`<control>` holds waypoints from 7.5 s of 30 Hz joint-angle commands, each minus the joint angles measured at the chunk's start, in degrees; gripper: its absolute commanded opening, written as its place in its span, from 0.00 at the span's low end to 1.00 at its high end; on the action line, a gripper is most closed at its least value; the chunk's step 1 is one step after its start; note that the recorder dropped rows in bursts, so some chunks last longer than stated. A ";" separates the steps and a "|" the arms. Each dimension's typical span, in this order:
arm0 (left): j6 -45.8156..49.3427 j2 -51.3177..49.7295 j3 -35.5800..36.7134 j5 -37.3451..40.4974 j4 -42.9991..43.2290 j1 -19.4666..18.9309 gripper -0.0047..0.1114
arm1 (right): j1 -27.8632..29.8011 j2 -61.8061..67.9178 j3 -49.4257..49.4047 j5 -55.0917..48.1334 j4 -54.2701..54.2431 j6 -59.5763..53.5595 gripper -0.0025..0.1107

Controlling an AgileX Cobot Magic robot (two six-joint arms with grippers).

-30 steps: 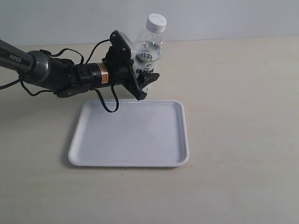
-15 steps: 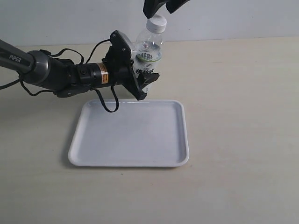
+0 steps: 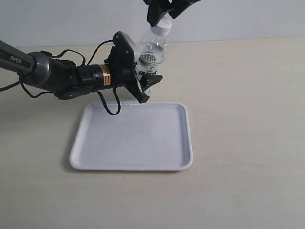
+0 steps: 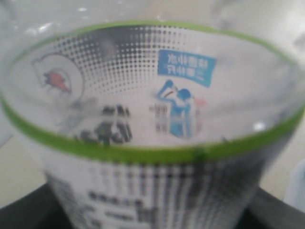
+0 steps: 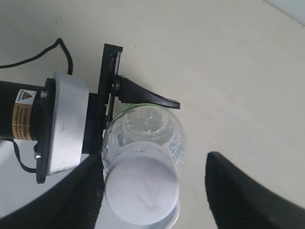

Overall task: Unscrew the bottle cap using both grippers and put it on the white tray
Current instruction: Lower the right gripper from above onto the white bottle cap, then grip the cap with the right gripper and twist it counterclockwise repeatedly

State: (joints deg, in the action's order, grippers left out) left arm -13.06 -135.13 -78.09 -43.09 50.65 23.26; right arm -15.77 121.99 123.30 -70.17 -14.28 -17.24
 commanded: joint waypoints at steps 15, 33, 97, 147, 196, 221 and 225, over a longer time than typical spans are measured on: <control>0.68 0.50 -0.03 0.69 -0.27 0.16 0.04 | -0.17 0.63 0.55 0.20 -0.15 0.49 0.55; 0.45 0.50 -0.03 0.69 -0.27 0.16 0.04 | -0.17 -0.77 -0.56 0.20 0.11 2.02 0.55; -1.25 0.50 -0.03 0.69 -0.27 0.16 0.04 | -0.17 -0.98 -3.04 0.20 -1.77 -21.89 0.02; -1.50 0.50 -0.03 0.86 -0.27 0.16 0.04 | -0.17 -0.98 -3.04 0.20 -6.36 -100.14 0.60; -2.12 0.50 -0.03 0.85 -0.27 0.16 0.04 | -0.17 -1.11 -3.04 0.20 -1.16 1.98 0.64; -2.12 0.50 -0.03 0.85 -0.27 0.16 0.04 | -0.17 -1.11 -3.04 2.47 -1.16 -0.59 0.64; -2.12 0.50 -0.03 0.85 -0.27 0.16 0.04 | -0.17 -1.11 -3.04 2.47 -1.16 -0.59 0.64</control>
State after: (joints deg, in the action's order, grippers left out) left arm -14.75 -135.13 -78.09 -42.98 50.55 23.26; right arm -16.03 121.00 120.44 -68.46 -15.56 -17.24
